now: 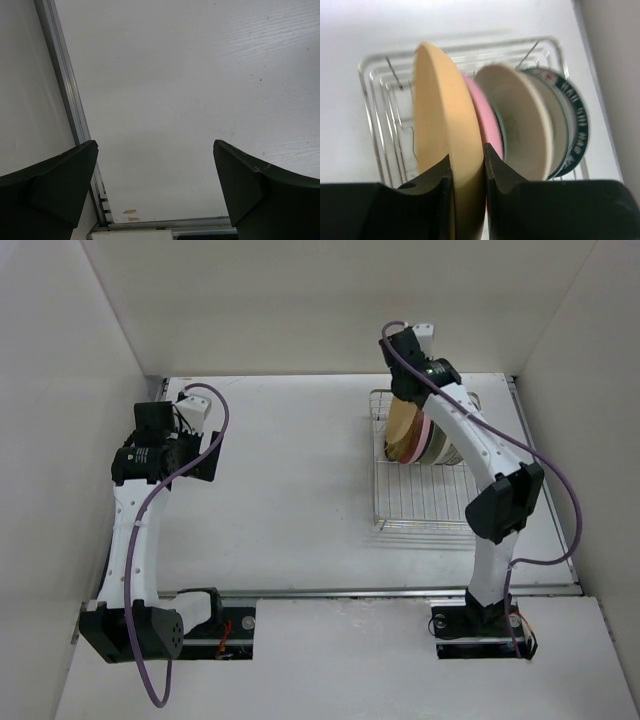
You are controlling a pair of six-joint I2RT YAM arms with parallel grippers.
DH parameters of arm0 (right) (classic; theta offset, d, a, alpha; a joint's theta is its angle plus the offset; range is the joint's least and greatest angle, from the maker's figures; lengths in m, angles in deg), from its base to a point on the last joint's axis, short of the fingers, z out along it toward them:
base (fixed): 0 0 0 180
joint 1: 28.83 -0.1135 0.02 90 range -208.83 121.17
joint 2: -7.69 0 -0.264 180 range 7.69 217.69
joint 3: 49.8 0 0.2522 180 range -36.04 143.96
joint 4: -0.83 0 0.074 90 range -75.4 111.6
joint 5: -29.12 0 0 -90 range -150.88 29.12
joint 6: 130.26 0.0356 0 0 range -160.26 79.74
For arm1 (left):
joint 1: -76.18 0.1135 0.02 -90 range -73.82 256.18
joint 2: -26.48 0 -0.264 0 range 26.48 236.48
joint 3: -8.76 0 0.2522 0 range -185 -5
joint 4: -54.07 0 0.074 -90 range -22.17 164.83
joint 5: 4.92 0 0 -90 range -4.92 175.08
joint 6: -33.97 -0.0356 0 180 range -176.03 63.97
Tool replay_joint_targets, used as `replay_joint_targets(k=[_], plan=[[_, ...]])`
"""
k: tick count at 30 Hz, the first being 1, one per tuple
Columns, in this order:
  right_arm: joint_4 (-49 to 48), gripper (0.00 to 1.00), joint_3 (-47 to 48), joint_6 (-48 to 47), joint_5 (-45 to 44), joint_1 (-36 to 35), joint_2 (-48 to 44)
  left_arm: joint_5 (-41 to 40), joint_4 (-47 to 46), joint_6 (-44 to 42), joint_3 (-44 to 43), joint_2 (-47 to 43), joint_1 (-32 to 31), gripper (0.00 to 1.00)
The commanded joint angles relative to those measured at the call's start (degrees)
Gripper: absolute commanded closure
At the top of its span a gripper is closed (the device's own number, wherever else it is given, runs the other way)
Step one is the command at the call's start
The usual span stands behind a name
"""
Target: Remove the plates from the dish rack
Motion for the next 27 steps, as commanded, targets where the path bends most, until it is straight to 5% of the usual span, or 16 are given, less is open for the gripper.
replay_joint_targets(k=[1, 4, 7, 12, 16, 20, 27], plan=[[-1.93, 1.00, 8.74, -1.32, -7.49, -1.62, -7.97, 1.33, 0.41, 0.57, -0.82, -1.09, -0.06, 0.00], [-1.92, 1.00, 11.30, -1.86, -7.16, -2.15, -10.79, 1.33, 0.41, 1.28, -0.20, -1.62, -0.06, 0.00], [-9.17, 1.00, 6.23, -2.38, 4.94, -3.47, -14.99, 1.33, 0.41, 3.12, 1.03, -1.62, -0.06, 0.00], [-23.52, 1.00, -8.37, -2.38, 39.16, -5.92, -14.32, -3.32, 0.41, 10.56, 4.01, -2.15, -0.06, 0.00], [-28.98, 0.98, -7.08, -0.81, 53.46, -8.56, -4.93, -7.63, 1.82, 15.94, 4.54, -2.84, -0.06, 0.01], [-29.61, 0.97, -3.73, -0.19, 59.82, -9.27, 6.31, -7.47, 1.82, 18.06, 7.26, -5.74, -0.06, 0.01], [-30.84, 0.95, -7.15, 1.48, 61.22, -9.80, 12.23, -6.59, 2.34, 17.54, 9.82, -6.80, -0.06, 0.01]])
